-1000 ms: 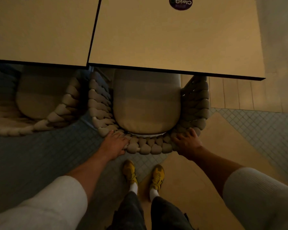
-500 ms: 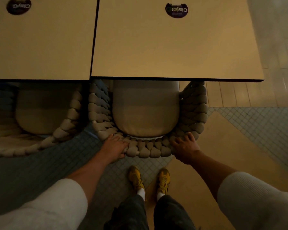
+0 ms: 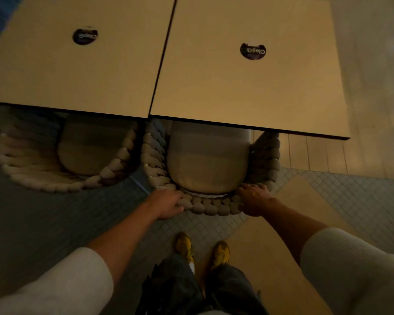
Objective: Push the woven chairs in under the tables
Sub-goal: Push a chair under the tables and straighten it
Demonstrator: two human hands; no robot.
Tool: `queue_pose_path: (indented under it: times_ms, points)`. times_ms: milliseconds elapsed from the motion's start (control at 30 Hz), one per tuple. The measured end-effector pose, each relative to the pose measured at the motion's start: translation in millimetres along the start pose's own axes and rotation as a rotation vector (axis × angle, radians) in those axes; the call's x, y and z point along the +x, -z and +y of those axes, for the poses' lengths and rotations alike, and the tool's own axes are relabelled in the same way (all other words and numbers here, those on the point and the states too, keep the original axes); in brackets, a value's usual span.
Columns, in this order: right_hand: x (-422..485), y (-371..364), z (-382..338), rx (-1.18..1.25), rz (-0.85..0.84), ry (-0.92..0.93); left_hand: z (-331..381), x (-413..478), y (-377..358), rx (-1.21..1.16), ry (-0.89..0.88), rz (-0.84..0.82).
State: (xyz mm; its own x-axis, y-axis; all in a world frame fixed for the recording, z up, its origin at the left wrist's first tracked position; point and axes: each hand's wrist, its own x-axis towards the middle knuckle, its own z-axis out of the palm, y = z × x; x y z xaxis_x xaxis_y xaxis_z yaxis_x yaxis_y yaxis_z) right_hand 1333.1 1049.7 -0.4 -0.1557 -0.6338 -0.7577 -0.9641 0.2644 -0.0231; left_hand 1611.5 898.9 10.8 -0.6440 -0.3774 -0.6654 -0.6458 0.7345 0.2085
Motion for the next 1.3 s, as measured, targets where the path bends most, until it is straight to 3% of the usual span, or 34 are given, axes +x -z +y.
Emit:
queue_pose_path:
  times_ms: [367,600,833,1033,1300]
  points:
    - [-29.4,60.0,-32.4,-0.129,0.122,0.147,-36.0,-102.5,3.1,-0.153,0.345,0.057]
    - [-33.6,93.6,-69.1,-0.185,0.152,0.196,-63.2,-162.2,-21.5,-0.231,0.468,0.111]
    - [-33.7,128.5,-141.2,-0.145,0.211,0.241,-137.7,-205.2,-30.0,-0.364,0.564,0.184]
    - [-21.8,156.7,-219.4,-0.089,0.250,0.160,-230.4,-240.8,-16.7,-0.378,0.545,0.264]
    - [-0.1,180.4,-315.9,0.300,0.282,0.084,-347.8,-262.2,30.6,-0.368,0.460,0.391]
